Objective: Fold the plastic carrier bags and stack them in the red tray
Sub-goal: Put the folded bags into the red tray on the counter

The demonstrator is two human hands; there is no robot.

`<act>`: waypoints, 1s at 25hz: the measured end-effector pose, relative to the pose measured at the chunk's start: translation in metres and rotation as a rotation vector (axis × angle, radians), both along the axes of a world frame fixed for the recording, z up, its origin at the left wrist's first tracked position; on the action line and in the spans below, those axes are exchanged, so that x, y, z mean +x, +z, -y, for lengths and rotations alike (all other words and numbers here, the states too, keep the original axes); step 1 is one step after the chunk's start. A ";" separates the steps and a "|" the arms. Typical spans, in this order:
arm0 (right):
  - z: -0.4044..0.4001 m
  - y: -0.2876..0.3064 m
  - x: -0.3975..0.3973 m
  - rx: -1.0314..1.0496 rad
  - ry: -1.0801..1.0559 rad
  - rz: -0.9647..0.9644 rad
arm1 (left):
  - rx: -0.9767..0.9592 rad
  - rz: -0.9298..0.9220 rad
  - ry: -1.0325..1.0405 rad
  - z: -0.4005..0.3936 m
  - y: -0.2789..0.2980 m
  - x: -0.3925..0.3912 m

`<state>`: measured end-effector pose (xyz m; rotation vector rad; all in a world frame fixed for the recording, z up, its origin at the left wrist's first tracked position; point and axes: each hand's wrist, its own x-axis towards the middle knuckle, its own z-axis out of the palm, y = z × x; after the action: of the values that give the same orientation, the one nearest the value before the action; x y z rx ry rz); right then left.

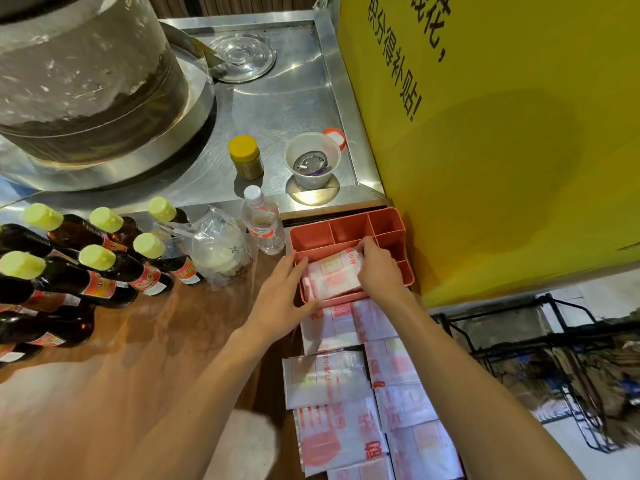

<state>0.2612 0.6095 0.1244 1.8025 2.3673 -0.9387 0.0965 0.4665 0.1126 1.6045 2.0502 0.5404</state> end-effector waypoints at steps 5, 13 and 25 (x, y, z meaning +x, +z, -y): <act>0.018 -0.009 -0.009 -0.013 0.072 0.143 | -0.030 -0.045 -0.038 0.000 -0.008 -0.006; 0.033 -0.006 -0.008 -0.243 0.512 0.151 | -0.064 -0.047 -0.043 -0.001 -0.006 -0.003; 0.008 -0.014 -0.017 -0.470 0.533 0.298 | -0.132 -0.113 -0.059 -0.004 -0.003 -0.003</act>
<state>0.2440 0.6016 0.1102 0.9921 2.0460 -0.9570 0.0932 0.4702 0.1099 1.6442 2.0655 0.2932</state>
